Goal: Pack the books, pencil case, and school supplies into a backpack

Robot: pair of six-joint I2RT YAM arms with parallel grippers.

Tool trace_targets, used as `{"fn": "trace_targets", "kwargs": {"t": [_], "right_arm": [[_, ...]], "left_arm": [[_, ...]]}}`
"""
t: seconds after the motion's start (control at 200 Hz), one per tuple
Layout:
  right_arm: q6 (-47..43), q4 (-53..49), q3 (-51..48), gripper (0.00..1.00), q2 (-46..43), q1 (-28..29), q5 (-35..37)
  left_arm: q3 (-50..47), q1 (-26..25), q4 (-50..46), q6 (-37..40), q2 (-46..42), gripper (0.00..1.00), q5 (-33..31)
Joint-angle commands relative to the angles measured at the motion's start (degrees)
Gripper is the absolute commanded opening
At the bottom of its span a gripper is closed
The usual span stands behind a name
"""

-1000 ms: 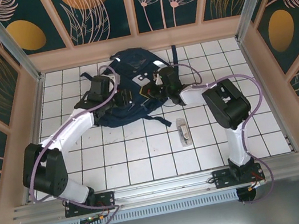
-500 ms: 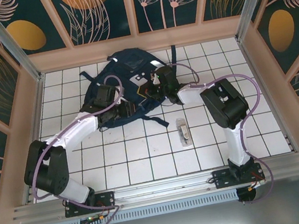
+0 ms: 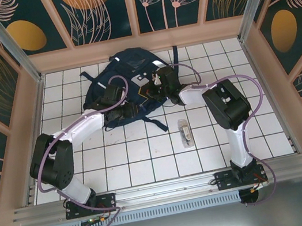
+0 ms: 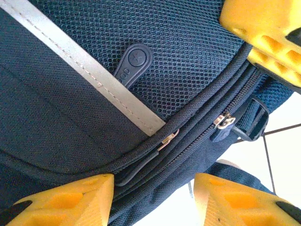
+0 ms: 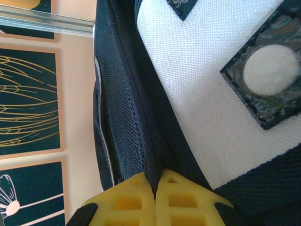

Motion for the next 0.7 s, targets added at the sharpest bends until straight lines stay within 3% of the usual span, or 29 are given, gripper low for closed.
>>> {"fn": "trace_targets", "kwargs": {"t": [0.0, 0.105, 0.18, 0.455, 0.545, 0.696], "right_arm": [[0.71, 5.96, 2.8, 0.0, -1.05, 0.66, -5.22], [2.47, 7.51, 2.89, 0.0, -0.27, 0.99, -6.68], [2.47, 6.71, 2.82, 0.0, -0.23, 1.18, -6.73], [2.96, 6.38, 2.1, 0.0, -0.69, 1.46, -8.66], [3.34, 6.92, 1.84, 0.0, -0.56, 1.5, -9.06], [4.05, 7.82, 0.47, 0.0, -0.04, 1.53, -9.02]], "left_arm": [[-1.48, 1.0, 1.08, -0.63, -0.16, 0.51, -10.97], [-1.93, 1.0, 4.32, 0.09, 0.56, 0.54, -12.0], [-0.31, 1.0, 4.6, 0.42, 1.66, 0.61, -12.19], [1.45, 1.06, 6.64, 2.57, 5.46, 0.63, -16.09], [1.06, 1.18, 9.27, 2.84, 7.34, 0.57, -10.74], [0.45, 1.18, 14.38, -0.71, 5.91, 0.52, 3.65]]}}
